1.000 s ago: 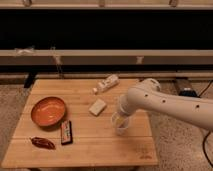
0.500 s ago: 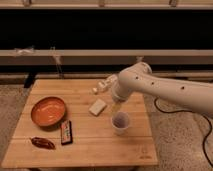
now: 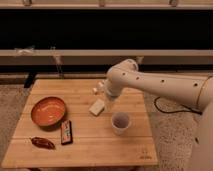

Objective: Wipe the white sponge on the table

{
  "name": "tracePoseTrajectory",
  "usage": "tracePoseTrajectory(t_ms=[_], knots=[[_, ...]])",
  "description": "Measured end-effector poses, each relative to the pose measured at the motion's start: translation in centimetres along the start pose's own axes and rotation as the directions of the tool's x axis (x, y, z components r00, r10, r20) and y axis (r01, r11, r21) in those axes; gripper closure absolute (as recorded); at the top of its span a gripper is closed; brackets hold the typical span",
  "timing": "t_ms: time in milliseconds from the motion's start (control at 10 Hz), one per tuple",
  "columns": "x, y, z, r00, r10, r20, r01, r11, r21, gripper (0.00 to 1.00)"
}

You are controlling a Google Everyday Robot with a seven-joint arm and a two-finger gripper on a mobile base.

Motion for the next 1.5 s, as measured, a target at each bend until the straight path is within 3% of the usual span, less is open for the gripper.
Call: tracePoseTrajectory(t_ms=[700, 1500], knots=[[0.9, -1.7, 6.9, 0.995, -0.090, -0.048, 0.087, 0.994, -0.068, 0.20], [2.3, -3.0, 10.9, 0.991, -0.106, -0.087, 0.091, 0.983, -0.161, 0.20]])
